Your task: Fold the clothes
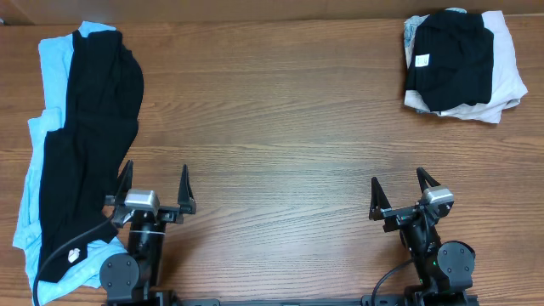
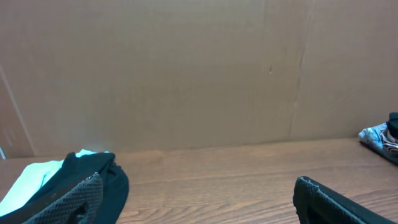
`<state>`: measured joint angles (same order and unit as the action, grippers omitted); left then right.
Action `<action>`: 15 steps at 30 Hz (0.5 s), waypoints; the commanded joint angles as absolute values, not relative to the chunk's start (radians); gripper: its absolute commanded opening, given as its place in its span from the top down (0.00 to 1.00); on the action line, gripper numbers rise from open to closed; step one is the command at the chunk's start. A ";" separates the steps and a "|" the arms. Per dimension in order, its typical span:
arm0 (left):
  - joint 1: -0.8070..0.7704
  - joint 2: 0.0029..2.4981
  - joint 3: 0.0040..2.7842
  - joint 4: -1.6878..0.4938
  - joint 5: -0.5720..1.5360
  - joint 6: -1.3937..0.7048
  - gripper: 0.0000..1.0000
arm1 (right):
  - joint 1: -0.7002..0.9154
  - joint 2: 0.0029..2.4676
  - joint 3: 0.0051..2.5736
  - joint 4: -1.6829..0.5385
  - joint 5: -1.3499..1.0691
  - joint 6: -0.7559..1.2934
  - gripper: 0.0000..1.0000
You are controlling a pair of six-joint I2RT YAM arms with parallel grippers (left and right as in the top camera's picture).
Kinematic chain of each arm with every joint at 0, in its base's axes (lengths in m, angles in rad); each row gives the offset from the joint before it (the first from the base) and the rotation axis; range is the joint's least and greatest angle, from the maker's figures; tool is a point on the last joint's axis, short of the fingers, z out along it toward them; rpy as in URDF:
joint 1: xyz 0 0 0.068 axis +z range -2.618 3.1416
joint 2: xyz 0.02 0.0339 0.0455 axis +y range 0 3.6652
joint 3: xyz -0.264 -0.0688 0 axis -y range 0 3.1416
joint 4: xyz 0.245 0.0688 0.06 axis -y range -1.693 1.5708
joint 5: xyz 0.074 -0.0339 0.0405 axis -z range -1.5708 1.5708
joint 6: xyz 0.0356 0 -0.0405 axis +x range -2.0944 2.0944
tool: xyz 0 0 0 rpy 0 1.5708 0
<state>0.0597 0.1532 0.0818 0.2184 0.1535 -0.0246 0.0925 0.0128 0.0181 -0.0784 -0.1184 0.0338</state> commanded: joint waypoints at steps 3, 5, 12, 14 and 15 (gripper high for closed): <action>0.058 0.064 0.017 0.226 0.119 -0.060 0.00 | 0.094 0.003 0.008 -0.074 -0.109 0.042 0.00; 0.058 0.032 0.004 0.207 0.119 -0.060 0.00 | 0.094 0.003 0.008 -0.074 -0.109 0.042 0.00; 0.057 0.003 0.005 0.124 0.101 -0.060 0.00 | 0.094 0.003 0.008 -0.074 -0.109 0.042 0.00; 0.057 0.003 0.005 0.095 0.104 -0.060 0.00 | 0.094 0.003 0.008 -0.074 -0.109 0.042 0.00; 0.057 0.003 0.005 0.078 0.104 -0.060 0.00 | 0.094 0.003 0.008 -0.074 -0.109 0.042 0.00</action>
<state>0.0597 0.0158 0.0128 0.0967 0.1192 -0.0505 0.0925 0.0128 0.0181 -0.0784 -0.1181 0.0338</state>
